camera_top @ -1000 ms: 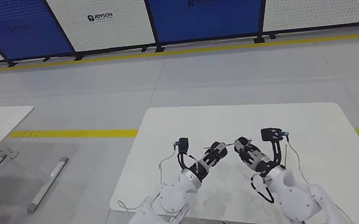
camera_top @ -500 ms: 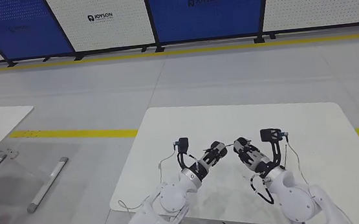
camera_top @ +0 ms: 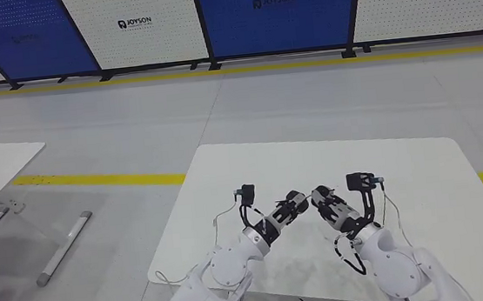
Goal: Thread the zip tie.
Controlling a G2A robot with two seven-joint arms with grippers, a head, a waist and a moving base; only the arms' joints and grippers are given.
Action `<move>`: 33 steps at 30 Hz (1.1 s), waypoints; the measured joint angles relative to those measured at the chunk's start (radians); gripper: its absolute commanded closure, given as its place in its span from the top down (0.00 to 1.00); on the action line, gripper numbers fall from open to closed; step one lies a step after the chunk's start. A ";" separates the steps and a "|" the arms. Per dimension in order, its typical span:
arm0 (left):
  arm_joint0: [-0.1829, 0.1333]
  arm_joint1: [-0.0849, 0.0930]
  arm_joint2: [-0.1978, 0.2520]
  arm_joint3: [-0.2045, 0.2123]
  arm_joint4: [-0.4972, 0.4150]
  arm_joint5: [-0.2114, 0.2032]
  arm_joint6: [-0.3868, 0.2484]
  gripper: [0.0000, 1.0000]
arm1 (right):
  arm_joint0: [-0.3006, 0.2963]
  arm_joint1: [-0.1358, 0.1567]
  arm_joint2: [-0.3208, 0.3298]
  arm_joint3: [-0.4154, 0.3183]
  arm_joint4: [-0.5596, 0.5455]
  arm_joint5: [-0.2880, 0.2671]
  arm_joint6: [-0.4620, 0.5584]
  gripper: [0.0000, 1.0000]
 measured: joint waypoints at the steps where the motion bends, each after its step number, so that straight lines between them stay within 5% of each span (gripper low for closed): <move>1: 0.001 0.000 -0.001 0.000 0.003 0.000 0.006 0.00 | -0.001 0.000 0.002 -0.001 0.004 -0.002 0.002 0.00; 22: 0.006 0.000 0.008 -0.006 0.054 0.008 0.050 0.00 | -0.009 0.007 0.028 -0.011 0.035 -0.020 0.021 0.00; 23: 0.006 0.000 0.009 -0.005 0.055 0.010 0.052 0.00 | -0.010 0.007 0.030 -0.011 0.037 -0.019 0.022 0.11; 24: 0.006 -0.001 0.009 -0.003 0.055 0.012 0.054 0.00 | -0.010 0.007 0.031 -0.011 0.038 -0.018 0.023 0.38; 27: 0.005 -0.001 0.011 0.000 0.056 0.017 0.059 0.00 | -0.010 0.008 0.032 -0.011 0.033 -0.018 0.030 0.55; 33: 0.000 -0.003 0.011 0.005 0.045 0.022 0.061 0.00 | -0.016 0.010 0.023 -0.011 0.003 -0.031 0.017 0.34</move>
